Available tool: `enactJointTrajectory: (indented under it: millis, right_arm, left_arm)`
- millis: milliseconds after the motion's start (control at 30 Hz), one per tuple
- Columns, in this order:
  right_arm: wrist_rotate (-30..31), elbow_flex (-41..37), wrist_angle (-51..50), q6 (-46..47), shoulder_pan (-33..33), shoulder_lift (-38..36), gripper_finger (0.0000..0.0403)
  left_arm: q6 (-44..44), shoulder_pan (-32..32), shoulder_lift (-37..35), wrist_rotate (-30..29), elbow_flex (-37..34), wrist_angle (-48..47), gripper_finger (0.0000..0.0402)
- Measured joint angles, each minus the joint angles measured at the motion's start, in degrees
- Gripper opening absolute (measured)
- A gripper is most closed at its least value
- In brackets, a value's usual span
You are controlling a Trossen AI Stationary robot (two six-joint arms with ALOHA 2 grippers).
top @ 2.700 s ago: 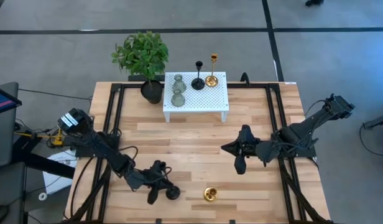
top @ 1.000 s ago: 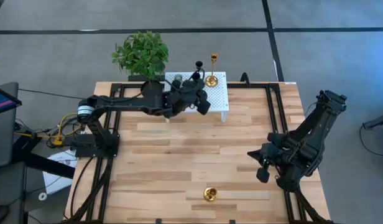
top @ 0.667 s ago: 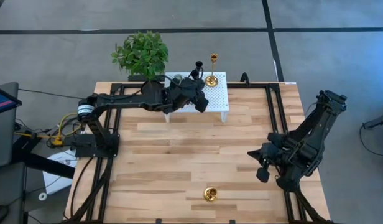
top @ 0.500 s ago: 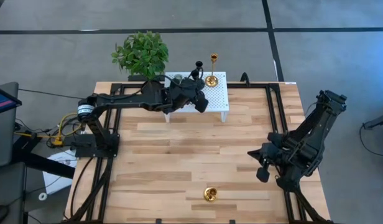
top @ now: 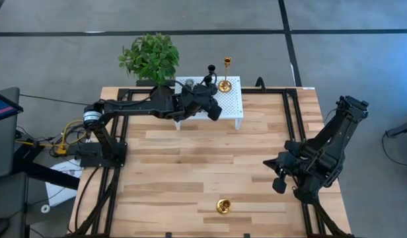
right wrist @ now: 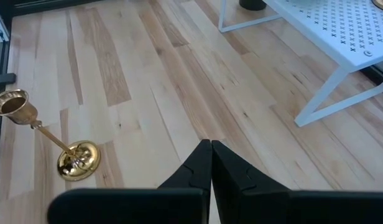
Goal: Pick & Place candle stick holders
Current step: Put the black candle holder on the shelf aligned with the other black candle holder, then put the gold candle holder on the shelf aligned with the other gold candle holder
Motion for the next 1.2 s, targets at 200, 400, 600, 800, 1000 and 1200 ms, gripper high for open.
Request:
enactJointTrajectory:
  millis: [200, 400, 600, 800, 1000, 1200]
  right_arm:
    - [0.0, 0.0, -0.3, 0.0, 0.0, 0.0, 0.0]
    - [0.0, 0.0, -0.4, 0.0, 0.0, 0.0, 0.0]
    - [-0.1, 0.0, -0.7, 0.0, 0.0, 0.0, 0.0]
    - [-0.2, 0.0, -0.8, 0.0, 0.0, 0.0, 0.0]
    - [-0.4, 0.0, -0.8, 0.3, 0.0, 0.0, 0.0]
    - [-0.4, 0.0, -0.8, 0.3, 0.0, 0.0, 0.0]
  left_arm:
    - [0.5, 0.0, 1.4, -0.7, 0.1, 0.1, 0.0013]
    - [1.0, 0.0, 2.1, -1.1, 0.2, -0.1, 0.0013]
    - [1.8, 0.0, 2.0, -0.9, 0.1, -0.2, 0.002]
    - [3.8, -0.1, 2.0, -0.6, 0.1, -0.4, 0.0054]
    - [4.2, -0.1, 2.0, -1.3, 0.0, 0.7, 0.0071]
    - [6.3, -0.1, 2.0, -1.7, -0.1, 1.5, 0.009]
